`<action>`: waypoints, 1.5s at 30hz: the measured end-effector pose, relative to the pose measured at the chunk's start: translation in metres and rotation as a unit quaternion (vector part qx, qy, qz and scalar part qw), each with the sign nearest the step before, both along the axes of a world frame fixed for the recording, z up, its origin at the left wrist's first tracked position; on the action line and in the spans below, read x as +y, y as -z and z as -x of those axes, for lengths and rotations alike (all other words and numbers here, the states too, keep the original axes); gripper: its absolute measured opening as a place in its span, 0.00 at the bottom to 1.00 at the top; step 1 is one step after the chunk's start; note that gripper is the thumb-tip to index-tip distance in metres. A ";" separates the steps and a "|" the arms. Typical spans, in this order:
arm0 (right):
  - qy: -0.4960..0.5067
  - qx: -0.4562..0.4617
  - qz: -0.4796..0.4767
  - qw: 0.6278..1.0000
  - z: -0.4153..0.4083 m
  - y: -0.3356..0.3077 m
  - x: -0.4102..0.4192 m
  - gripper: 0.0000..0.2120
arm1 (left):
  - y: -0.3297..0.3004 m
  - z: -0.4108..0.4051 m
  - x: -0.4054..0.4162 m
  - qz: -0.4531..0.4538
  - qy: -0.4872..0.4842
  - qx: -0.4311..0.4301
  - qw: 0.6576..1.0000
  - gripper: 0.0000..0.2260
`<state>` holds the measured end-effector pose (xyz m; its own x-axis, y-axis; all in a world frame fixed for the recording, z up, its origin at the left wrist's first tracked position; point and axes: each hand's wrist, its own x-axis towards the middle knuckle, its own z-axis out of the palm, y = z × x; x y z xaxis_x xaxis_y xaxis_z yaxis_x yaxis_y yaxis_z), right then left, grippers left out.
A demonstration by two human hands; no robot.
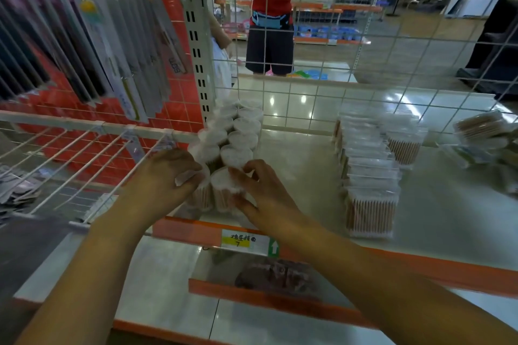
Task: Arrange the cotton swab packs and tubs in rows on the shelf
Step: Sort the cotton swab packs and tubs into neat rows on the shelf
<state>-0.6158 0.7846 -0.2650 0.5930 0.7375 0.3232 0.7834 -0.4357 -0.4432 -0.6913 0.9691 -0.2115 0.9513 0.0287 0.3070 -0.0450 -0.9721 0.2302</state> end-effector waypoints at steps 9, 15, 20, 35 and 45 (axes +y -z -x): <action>0.022 0.001 0.006 1.000 0.002 -0.010 0.002 0.22 | -0.003 -0.003 0.000 -0.003 -0.007 0.024 1.000 0.21; 0.025 -0.030 0.011 0.999 0.001 -0.041 -0.008 0.27 | -0.020 -0.012 -0.028 -0.045 0.014 -0.025 0.999 0.22; 0.085 -0.110 -0.029 0.990 -0.015 -0.053 -0.034 0.22 | -0.027 -0.039 -0.066 -0.036 0.037 -0.037 0.998 0.24; 0.237 -0.090 0.004 0.967 -0.058 -0.057 -0.208 0.17 | -0.021 -0.099 -0.224 -0.013 0.158 -0.006 0.987 0.18; 0.289 -0.077 -0.019 0.954 -0.082 -0.042 -0.330 0.15 | -0.017 -0.124 -0.335 0.007 0.194 -0.013 0.981 0.15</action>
